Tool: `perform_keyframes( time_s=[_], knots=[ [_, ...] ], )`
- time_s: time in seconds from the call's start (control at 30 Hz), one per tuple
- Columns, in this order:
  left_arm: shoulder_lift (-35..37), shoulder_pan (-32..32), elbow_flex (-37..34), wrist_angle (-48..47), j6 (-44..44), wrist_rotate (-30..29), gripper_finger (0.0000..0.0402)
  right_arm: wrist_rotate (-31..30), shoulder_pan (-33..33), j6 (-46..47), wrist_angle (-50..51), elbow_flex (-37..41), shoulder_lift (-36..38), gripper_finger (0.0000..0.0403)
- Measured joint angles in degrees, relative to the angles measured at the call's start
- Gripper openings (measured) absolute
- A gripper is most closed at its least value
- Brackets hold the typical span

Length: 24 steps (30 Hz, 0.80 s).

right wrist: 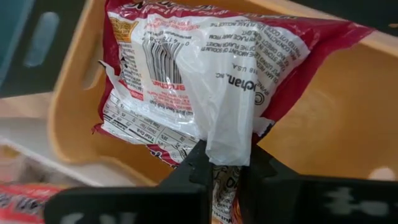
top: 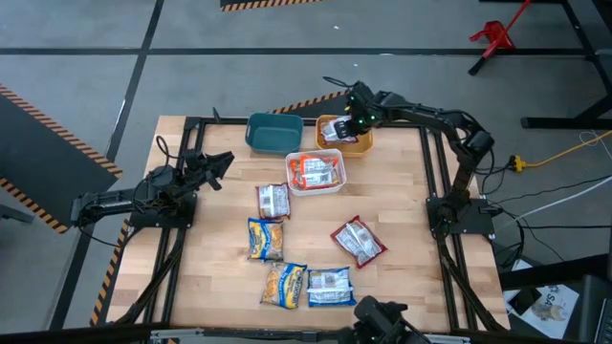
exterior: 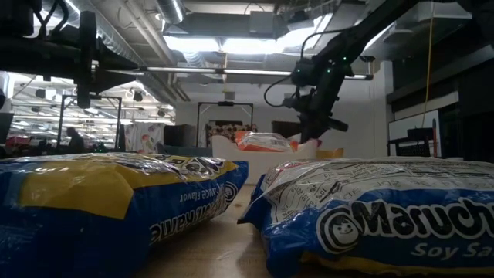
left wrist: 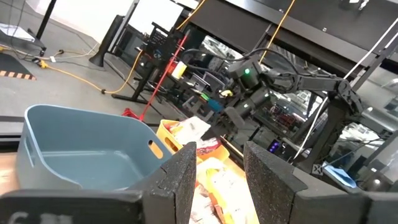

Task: Sort Maruchan noodles
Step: Put the middle red noodle pack into the yellow bin, then put the bottom red noodle pack into the yellow bin

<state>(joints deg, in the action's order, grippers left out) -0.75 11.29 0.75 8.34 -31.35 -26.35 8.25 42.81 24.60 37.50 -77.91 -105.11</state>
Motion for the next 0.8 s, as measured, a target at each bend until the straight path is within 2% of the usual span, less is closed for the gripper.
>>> perform_keyframes(
  time_s=[0.17, 0.57, 0.63, 0.8],
  knots=[
    [0.01, 0.00, 0.00, 0.00, 0.00, 0.00, 0.0127, -2.13, 0.00, -0.51, 0.04, 0.00, -0.14, 0.0054],
    [0.01, -0.01, -0.02, -0.17, 0.00, -0.13, 0.0127, -2.09, 1.06, -1.29, 1.62, 0.00, 0.69, 0.0173],
    [0.00, 0.00, -0.02, -0.16, 0.02, -0.11, 0.0127, -0.46, 1.98, -1.31, 1.85, 0.00, 2.09, 0.0185],
    [0.00, -0.01, -0.02, -0.17, -0.02, 0.41, 0.0127, 8.62, 3.00, -1.01, 5.94, -0.07, 8.92, 0.0197]
  ],
)
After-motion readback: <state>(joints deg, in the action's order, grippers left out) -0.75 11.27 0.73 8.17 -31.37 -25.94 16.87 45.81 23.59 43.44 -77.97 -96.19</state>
